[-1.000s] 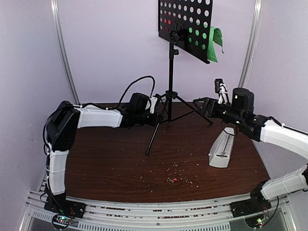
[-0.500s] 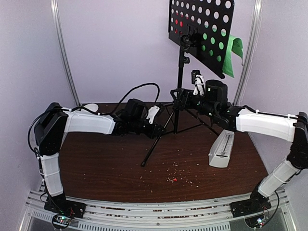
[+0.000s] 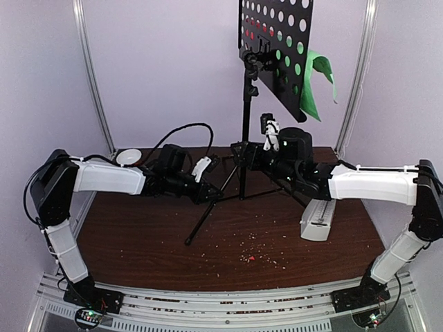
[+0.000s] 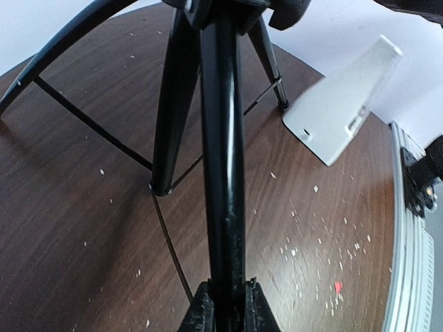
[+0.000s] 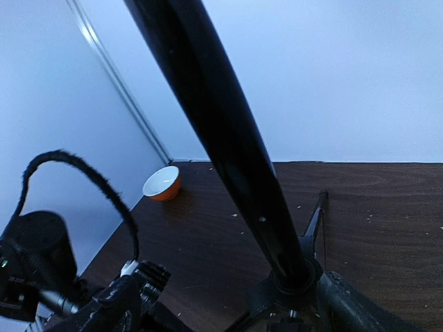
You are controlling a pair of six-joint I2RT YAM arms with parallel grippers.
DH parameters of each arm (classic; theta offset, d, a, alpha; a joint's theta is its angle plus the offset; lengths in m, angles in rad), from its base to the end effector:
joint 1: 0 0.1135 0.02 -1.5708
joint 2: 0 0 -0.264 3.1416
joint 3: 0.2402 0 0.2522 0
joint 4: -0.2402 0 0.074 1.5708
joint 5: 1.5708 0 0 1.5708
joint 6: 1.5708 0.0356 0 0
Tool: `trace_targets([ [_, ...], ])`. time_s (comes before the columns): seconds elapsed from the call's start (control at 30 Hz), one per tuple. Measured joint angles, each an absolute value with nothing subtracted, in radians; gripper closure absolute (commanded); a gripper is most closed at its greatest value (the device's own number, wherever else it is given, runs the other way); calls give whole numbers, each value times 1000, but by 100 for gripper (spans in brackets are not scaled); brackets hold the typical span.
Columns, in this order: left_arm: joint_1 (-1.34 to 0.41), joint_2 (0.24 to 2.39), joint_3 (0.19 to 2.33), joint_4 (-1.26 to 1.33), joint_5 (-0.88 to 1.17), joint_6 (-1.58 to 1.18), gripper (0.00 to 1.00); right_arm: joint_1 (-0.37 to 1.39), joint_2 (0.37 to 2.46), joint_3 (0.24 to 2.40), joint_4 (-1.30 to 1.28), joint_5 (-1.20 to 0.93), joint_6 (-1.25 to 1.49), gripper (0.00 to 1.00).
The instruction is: Pack up the instrument practice props
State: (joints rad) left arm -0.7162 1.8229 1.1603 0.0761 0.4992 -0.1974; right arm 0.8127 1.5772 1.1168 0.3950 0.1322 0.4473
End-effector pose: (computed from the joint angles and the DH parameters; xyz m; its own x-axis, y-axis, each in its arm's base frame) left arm 0.2932 -0.2778 0.2075 -0.5814 0.2778 -0.7647 0.7783 0.4640 -0.4232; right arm 0.2625 0.2704 0.3153 -0.3127 0.2933 -0.9034 -0.5480 0.7211 0.4238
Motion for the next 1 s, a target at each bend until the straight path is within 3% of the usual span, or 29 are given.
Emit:
trace_targets([
  [0.27,-630,1700,1061,-56,618,-100,99,851,1402,965,397,-43,448,9],
  [0.33,-616,1665,1033,-78,619,-91,86,858,1371,937,394,-67,447,8],
  [0.5,-601,1594,975,-88,602,-93,42,863,1319,869,366,-79,448,9],
  [0.57,-599,1543,956,-87,586,-105,31,863,1316,864,346,-75,450,9],
  [0.8,-595,1280,901,-77,487,-180,12,865,1387,906,367,-31,481,12],
  [1.0,-545,1087,888,-107,410,-234,7,865,1560,1034,422,-8,466,12],
])
